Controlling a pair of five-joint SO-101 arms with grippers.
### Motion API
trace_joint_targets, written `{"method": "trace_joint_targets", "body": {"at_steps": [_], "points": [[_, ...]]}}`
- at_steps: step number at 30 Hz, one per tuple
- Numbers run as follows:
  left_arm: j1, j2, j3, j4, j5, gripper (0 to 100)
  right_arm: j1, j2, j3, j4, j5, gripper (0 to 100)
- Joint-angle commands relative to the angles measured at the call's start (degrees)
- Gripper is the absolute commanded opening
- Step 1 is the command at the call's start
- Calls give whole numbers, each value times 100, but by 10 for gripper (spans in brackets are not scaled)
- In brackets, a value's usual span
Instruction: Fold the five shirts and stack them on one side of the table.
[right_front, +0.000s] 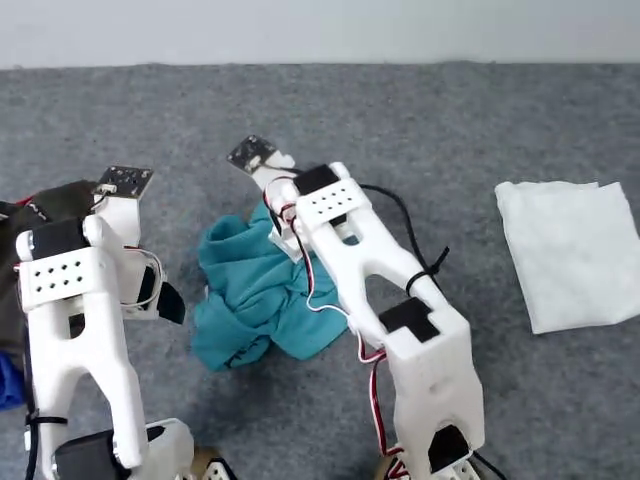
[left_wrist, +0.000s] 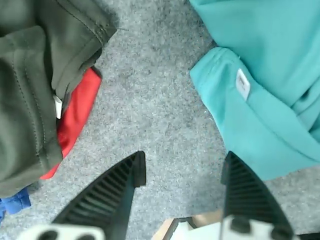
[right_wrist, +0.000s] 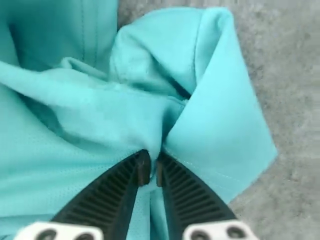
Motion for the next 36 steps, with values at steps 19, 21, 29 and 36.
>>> {"method": "trace_joint_targets", "body": {"at_steps": [19,21,29,36], "points": [[18,-53,4,26,-53,247,127,-3275,782,110,62,36],[18,-53,4,26,-53,247,127,-2932,1160,-365,26,85],[18,-53,4,26,-53,247,119,-971,703,-1332,18,166],[18,-53,4,26,-53,247,127,549,-1187,-716,18,166]]}}
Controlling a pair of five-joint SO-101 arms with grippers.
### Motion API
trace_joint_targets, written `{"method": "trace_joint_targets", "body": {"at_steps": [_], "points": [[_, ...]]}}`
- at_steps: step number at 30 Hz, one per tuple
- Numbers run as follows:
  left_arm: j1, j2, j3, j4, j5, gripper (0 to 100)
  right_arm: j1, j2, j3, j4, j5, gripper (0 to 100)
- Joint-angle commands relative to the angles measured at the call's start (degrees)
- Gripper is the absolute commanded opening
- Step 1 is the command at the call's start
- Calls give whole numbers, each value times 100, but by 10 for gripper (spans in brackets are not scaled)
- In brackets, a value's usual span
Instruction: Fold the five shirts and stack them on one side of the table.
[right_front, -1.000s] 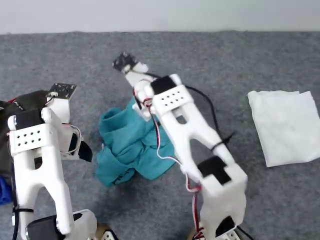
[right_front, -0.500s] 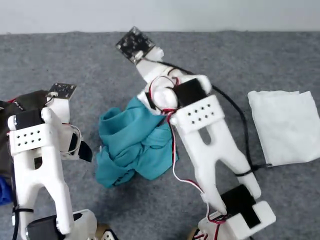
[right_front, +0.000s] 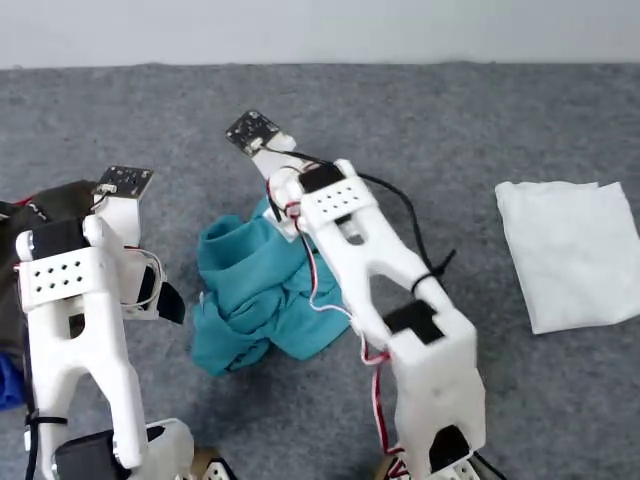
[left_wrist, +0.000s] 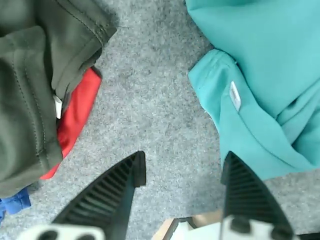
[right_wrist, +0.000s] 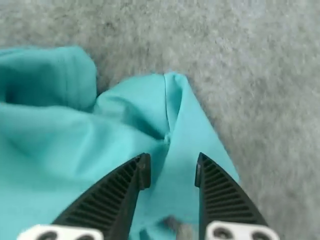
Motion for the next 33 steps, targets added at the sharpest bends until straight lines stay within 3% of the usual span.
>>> {"method": "trace_joint_targets", "body": {"at_steps": [1,12,16,18,21,25,33], "points": [[18,-53,4,26,-53,247,75,505,-1160,303,18,166],[18,-53,4,26,-53,247,725,1895,-3270,1464,62,164],[18,-53,4,26,-53,247,769,2079,-3631,1631,308,76],[18,-53,4,26,-53,247,752,2123,-3719,1631,624,16],[18,-53,4,26,-53,247,743,2123,-3719,1631,958,18],[18,-53,154,-9,-62,248,752,1991,-3833,1710,985,9],[18,-53,154,-9,-62,248,602,1358,-5152,2818,993,10]]}}
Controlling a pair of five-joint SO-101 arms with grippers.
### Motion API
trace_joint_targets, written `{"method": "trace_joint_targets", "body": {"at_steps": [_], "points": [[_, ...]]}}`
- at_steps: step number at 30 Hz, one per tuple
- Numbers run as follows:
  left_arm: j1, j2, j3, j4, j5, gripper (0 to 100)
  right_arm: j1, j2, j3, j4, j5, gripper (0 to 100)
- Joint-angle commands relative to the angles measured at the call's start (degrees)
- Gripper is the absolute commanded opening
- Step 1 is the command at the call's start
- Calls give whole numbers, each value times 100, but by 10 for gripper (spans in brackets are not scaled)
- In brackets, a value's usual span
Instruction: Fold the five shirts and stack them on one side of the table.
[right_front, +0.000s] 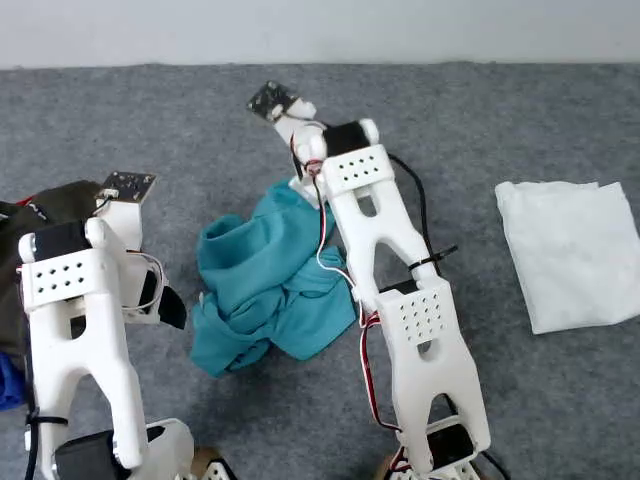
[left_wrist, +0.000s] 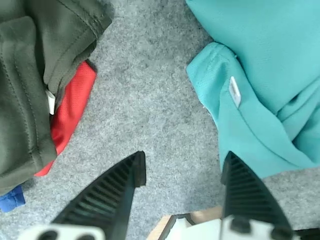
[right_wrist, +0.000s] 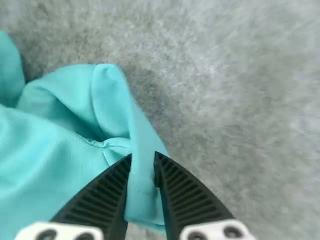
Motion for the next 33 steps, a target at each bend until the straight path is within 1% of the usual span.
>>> {"method": "trace_joint_targets", "body": {"at_steps": [1,8,10,23,29,33], "points": [[18,-53,-4,-9,-70,248,-145,-725,-985,497,53,10],[18,-53,-4,-9,-70,248,-479,-1086,-2927,1631,53,10],[18,-53,4,-9,-70,248,-549,-1209,-3270,1771,44,10],[26,-53,22,-158,-70,248,-514,-3705,-3191,1736,18,10],[26,-53,22,-158,-70,248,-629,-4435,-3182,1710,-53,10],[26,-53,22,-158,-70,248,-725,-4593,-3138,1719,-62,10]]}}
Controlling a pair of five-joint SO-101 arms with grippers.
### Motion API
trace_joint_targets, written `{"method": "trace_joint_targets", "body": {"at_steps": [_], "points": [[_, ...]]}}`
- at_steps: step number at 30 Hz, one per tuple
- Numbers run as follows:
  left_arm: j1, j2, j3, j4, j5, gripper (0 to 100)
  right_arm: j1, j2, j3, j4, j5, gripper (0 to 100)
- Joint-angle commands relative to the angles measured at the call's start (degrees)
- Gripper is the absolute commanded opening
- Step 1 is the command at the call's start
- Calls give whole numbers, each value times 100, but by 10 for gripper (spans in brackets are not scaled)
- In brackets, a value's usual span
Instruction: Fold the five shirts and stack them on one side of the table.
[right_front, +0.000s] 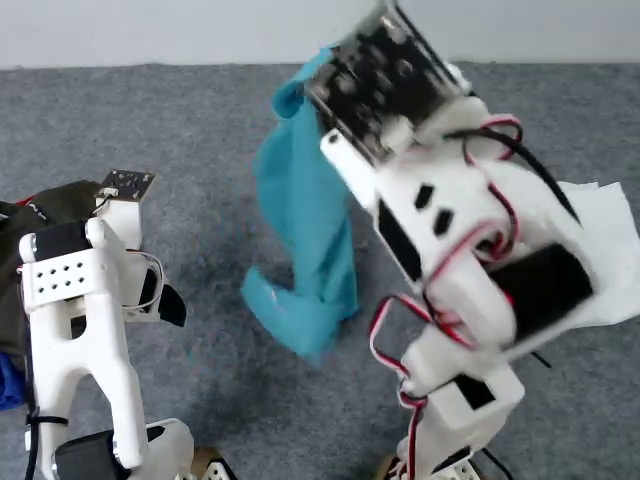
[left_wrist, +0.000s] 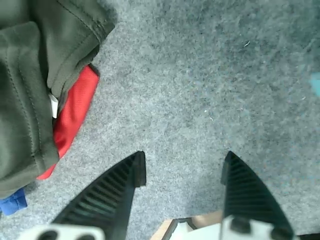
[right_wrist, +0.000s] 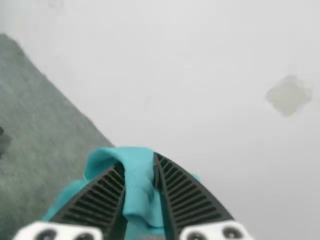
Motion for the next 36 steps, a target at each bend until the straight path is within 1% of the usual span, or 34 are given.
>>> {"method": "trace_joint_targets", "body": {"at_steps": [1,5,8,12,14,18,21,23,25,28,31,32,36], "points": [[26,-53,4,-53,-70,248,-40,-233,-141,198,-70,10],[35,-79,-75,-79,-62,249,198,75,-132,224,-70,10],[149,-97,-532,-193,-9,250,356,444,-132,233,-70,10],[431,-105,-822,-185,484,250,356,1138,79,233,-369,10],[492,-62,-804,-185,492,250,321,1508,299,224,-484,10],[466,-53,-804,-185,501,250,-180,2070,378,207,-457,10],[484,-53,-655,-211,501,250,-857,2141,176,180,-448,10],[484,-53,-505,-229,492,250,-1305,2132,-220,171,-360,10],[475,-53,-453,-229,492,250,-1675,1930,-211,48,-167,10],[466,-53,-462,-229,492,250,-1886,1323,-185,-136,-158,10],[475,-53,-453,-229,492,250,-1824,813,-149,-189,-123,10],[475,-53,-462,-229,492,250,-1701,708,-132,-145,-123,10],[484,-53,-453,-229,492,250,-857,743,-132,4,-149,10]]}}
